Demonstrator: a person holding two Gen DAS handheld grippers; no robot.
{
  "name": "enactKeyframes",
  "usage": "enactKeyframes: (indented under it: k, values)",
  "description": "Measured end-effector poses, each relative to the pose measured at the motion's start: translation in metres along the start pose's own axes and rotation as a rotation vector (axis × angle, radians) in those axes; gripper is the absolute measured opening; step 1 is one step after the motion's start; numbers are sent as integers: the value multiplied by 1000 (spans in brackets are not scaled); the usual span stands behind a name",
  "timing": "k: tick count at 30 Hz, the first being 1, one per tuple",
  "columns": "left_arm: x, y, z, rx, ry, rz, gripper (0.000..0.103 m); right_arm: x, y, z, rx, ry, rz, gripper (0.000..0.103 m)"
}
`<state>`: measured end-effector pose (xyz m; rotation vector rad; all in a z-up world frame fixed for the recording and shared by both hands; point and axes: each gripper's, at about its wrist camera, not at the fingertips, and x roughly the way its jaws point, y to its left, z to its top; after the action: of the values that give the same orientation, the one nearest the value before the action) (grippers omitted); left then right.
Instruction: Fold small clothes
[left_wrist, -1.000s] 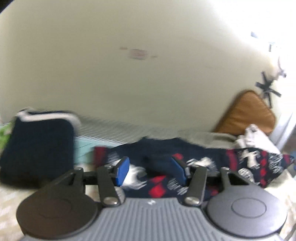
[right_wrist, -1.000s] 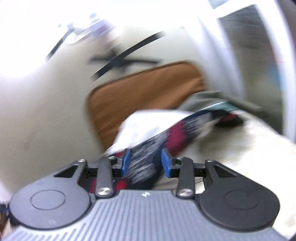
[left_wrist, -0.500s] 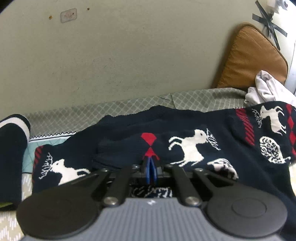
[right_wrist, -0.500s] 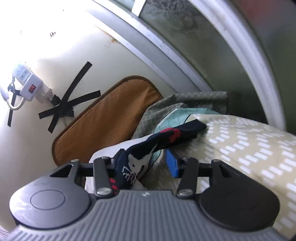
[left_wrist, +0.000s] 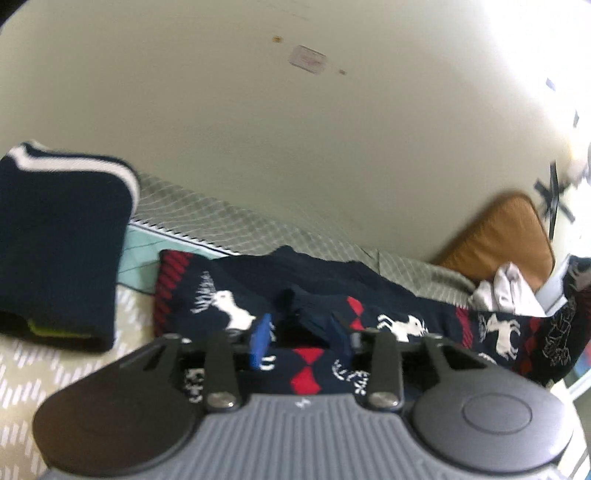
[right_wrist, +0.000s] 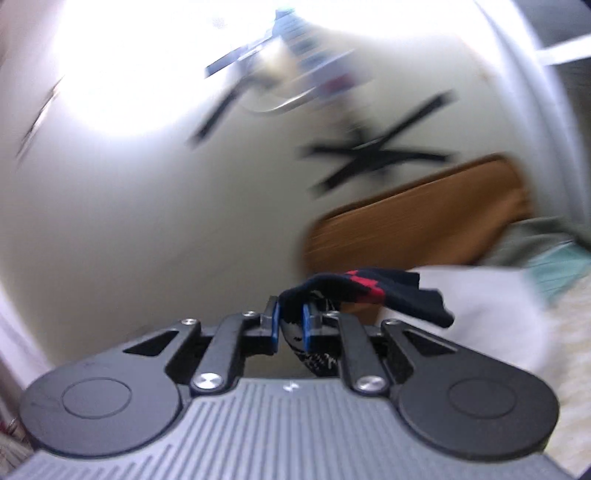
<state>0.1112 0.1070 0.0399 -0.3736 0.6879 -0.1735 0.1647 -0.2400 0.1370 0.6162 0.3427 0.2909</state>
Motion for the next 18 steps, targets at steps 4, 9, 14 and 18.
enactKeyframes:
  k: [4,9,14,18]
  values:
    - [-2,18,1,-51,-5,-51,46,56,97,-44,-71,92,104,16]
    - [-9,44,5,-78,-38,-34,49,108,175,-99,-220,296,273,29]
    - [-5,57,9,-132,-20,-71,51,79,156,-79,-321,149,258,38]
    - [1,54,7,-122,-6,-58,51,91,110,-74,-270,194,126,40]
